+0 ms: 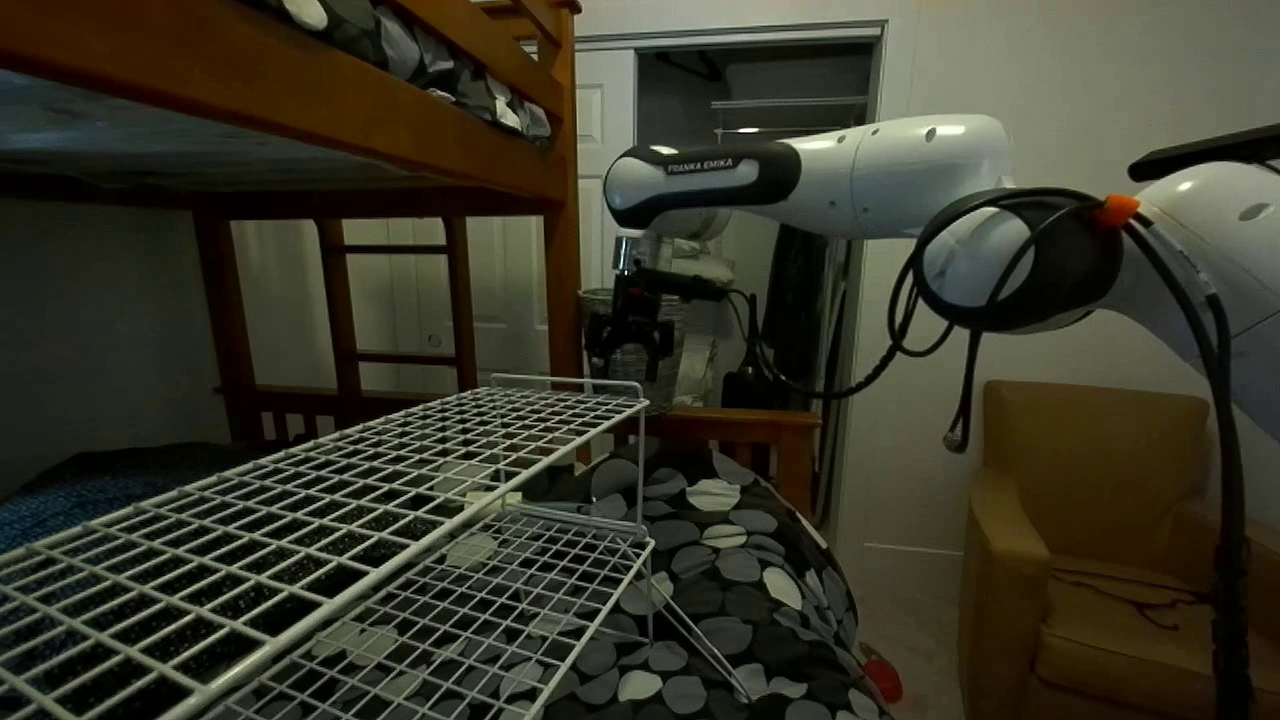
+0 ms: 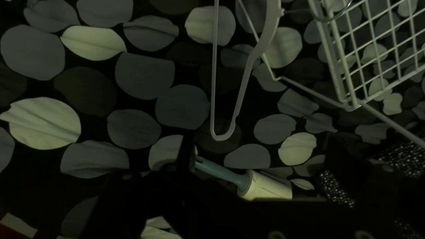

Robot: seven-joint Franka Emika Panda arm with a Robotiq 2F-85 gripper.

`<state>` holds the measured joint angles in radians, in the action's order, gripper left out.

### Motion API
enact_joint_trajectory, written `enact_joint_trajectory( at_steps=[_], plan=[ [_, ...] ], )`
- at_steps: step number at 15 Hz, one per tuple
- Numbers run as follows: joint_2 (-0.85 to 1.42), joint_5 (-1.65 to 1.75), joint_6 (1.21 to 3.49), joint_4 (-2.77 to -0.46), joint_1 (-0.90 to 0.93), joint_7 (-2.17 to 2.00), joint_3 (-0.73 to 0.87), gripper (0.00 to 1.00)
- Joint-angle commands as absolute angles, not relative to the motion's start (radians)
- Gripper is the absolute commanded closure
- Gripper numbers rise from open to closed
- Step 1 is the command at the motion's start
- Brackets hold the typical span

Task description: Hang the white hanger on the bottom shelf of the rack

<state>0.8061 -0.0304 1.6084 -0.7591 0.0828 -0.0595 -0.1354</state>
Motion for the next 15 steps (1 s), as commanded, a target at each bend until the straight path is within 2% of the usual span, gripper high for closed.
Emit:
enact_joint_trajectory(
  at_steps=[1, 11, 15],
  plan=[
    [0.741, -0.029, 1.520, -0.781, 0.073, 0.004, -0.146, 0.00],
    [0.616, -0.053, 1.432, -0.788, 0.049, 0.167, -0.146, 0.00],
    [0.634, -0.043, 1.451, -0.760, 0.060, 0.151, -0.141, 0.00]
  ],
)
